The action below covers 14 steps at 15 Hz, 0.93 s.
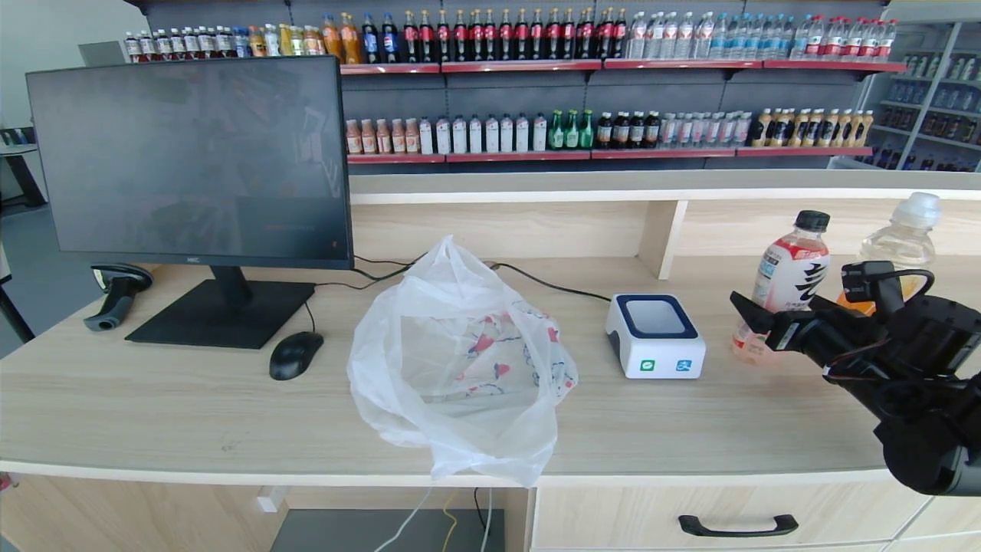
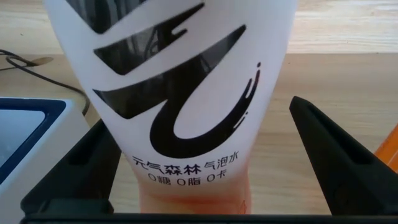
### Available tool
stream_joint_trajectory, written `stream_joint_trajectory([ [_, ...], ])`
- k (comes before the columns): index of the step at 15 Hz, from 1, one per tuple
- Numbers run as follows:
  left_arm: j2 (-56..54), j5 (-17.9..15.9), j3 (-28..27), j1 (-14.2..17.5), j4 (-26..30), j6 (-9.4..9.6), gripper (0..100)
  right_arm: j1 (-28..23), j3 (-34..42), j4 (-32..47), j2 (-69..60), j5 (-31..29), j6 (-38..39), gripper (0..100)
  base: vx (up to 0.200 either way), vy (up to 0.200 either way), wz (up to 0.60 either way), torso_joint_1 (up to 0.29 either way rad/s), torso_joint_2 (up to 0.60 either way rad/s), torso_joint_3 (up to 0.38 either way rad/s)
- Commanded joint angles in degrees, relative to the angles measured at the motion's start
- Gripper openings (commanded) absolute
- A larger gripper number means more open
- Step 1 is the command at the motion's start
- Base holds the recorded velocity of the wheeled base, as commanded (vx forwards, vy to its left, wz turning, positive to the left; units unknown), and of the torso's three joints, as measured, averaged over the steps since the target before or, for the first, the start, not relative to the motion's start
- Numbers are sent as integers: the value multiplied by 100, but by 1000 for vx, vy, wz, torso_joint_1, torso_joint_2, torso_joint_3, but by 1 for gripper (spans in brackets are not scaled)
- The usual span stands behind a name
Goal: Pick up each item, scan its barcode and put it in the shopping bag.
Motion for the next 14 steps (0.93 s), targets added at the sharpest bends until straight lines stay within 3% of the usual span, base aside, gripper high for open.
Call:
stream_joint_trajectory([
  [1,0,2,0,-4,0,-1,100,-8,-44,-8,46,1,4,100,0,0,0,0,0,0],
  [8,0,11,0,-4,0,-1,100,1,-202,-8,169,1,4,100,0,0,0,0,0,0],
  [9,0,11,0,-4,0,-1,100,1,-202,-8,169,1,4,0,0,0,0,0,0,0],
  [14,0,2,0,-4,0,-1,100,1,-228,-8,177,1,4,0,0,0,0,0,0,0],
])
